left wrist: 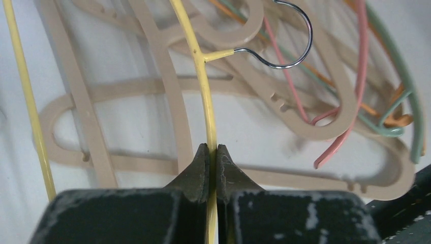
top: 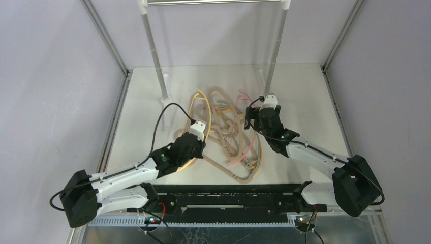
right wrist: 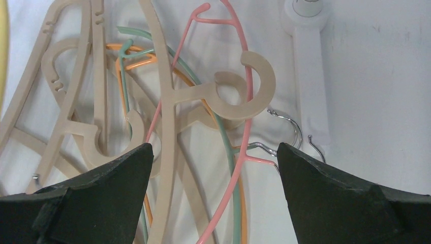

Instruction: Organize the hangers

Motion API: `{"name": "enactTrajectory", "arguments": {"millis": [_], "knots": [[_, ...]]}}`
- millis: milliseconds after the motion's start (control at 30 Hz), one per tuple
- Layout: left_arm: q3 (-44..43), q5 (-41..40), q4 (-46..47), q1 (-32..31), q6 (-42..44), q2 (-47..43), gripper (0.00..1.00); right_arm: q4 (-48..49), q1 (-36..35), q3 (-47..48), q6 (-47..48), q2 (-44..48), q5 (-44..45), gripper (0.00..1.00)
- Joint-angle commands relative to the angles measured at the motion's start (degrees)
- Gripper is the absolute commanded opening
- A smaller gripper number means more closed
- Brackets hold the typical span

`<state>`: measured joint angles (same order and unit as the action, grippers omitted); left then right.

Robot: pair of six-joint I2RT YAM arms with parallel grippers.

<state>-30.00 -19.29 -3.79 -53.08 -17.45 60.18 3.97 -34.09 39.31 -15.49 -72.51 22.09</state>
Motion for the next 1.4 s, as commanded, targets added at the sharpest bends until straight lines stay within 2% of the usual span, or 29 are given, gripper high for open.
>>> {"name": "enactTrajectory", "arguments": {"millis": [0, 233, 433, 567, 833, 1100, 1367], "knots": [[-6.2, -1.0, -3.1, 0.0, 1.4, -3.3, 0.0, 1.8, 0.6, -0.1, -1.7, 2.5, -0.3, 1.0], [-15.8, -1.6, -1.6, 2.2, 4.3, -3.1, 0.0, 2.0, 1.0, -1.2, -2.4, 4.2, -0.5, 1.0], [-26.2, 9.5, 6.0, 11.8, 2.1, 0.7, 0.0, 0.2, 1.4, -1.5, -2.3, 6.7, 3.8, 1.0], [-33.4, 18.3, 12.3, 17.8, -3.6, 7.2, 0.0, -1.3, 1.9, -1.4, -1.7, 10.2, 5.1, 1.0], [-45.9, 27.2, 20.2, 21.7, -13.0, 19.5, 0.0, -5.4, 2.6, -1.5, 0.1, 18.0, 7.8, 1.0], [-48.9, 35.2, 41.8, 27.1, -30.1, 25.9, 0.0, -7.5, 4.1, -2.5, 1.4, 23.0, 9.3, 1.0], [-50.4, 37.4, 54.2, 28.9, -42.0, 29.5, 0.0, -7.4, 5.8, -2.4, 1.0, 23.1, 8.0, 1.0]]}}
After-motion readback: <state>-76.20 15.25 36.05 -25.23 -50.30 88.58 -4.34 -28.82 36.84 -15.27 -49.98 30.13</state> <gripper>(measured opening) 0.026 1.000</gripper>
